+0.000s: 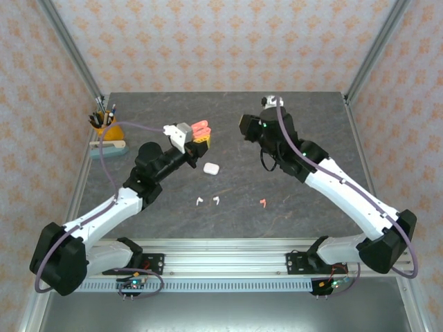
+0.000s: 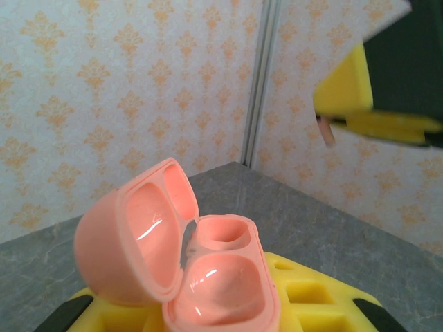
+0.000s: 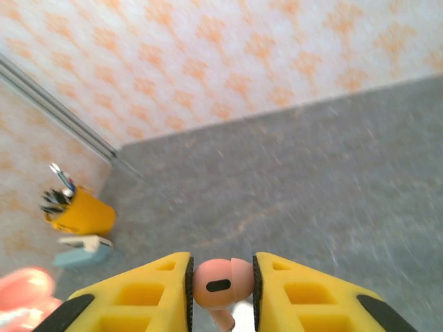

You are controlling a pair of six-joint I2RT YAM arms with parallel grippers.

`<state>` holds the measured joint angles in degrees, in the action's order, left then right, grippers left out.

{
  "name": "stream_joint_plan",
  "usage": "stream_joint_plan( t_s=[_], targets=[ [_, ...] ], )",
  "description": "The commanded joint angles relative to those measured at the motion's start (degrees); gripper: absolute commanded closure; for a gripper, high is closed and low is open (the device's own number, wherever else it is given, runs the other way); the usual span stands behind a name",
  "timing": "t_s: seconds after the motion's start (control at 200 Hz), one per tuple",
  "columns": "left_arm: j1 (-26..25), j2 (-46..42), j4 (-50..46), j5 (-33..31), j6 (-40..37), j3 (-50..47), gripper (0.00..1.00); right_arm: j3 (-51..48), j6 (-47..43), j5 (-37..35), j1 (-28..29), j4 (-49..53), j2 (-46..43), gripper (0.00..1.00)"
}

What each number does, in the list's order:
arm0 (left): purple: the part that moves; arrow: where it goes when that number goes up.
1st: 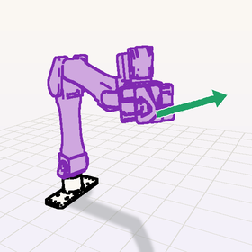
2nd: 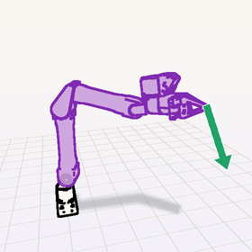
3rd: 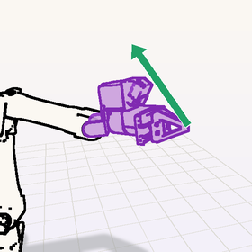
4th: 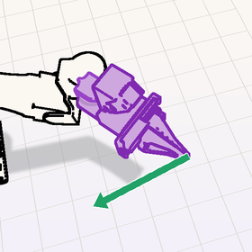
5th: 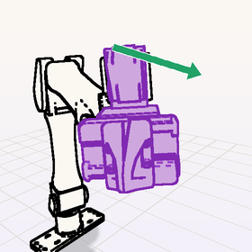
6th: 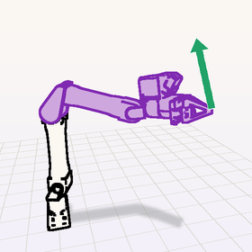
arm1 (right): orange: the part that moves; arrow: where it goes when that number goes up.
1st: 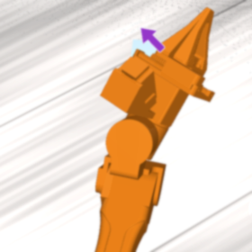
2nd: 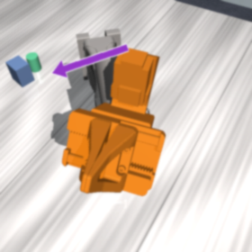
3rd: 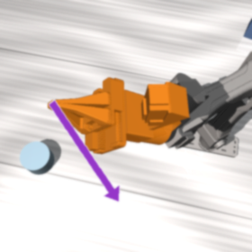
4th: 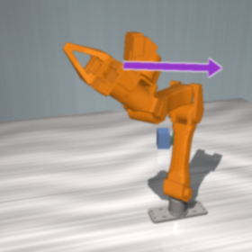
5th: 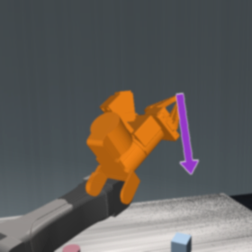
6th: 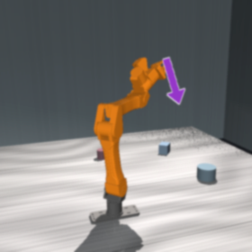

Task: Insert the wireless bluetooth earbuds into the charging case

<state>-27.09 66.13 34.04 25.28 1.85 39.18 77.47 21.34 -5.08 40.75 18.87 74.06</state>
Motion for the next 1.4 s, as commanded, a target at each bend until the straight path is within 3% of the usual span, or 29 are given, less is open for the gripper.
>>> stream_joint_plan(
  t_s=[0.0,0.195,0.41,0.721,1.396],
  targets=[
    [-1.7,1.0,2.0,-1.6,-3.8,3.4,1.0,3.9,-4.7,1.9,-0.5,-4.6,-1.0,0.73],
    [-4.5,3.9,3.4,-9.1,-10.8,7.9,1.0,6.7,-5.9,5.3,-0.7,-10.6,-1.2,0.73],
    [-5.3,7.0,9.0,-15.0,-12.7,12.5,1.0,7.0,-4.9,8.9,-0.7,-16.6,-1.3,0.73],
    [-5.6,12.1,11.0,-14.0,-10.6,18.4,1.0,7.4,-2.5,13.8,-0.7,-22.4,0.5,0.73],
    [-5.7,12.8,9.7,-11.9,-8.3,20.7,1.0,8.2,0.8,23.5,-0.5,-26.3,6.1,0.73]
  ],
)
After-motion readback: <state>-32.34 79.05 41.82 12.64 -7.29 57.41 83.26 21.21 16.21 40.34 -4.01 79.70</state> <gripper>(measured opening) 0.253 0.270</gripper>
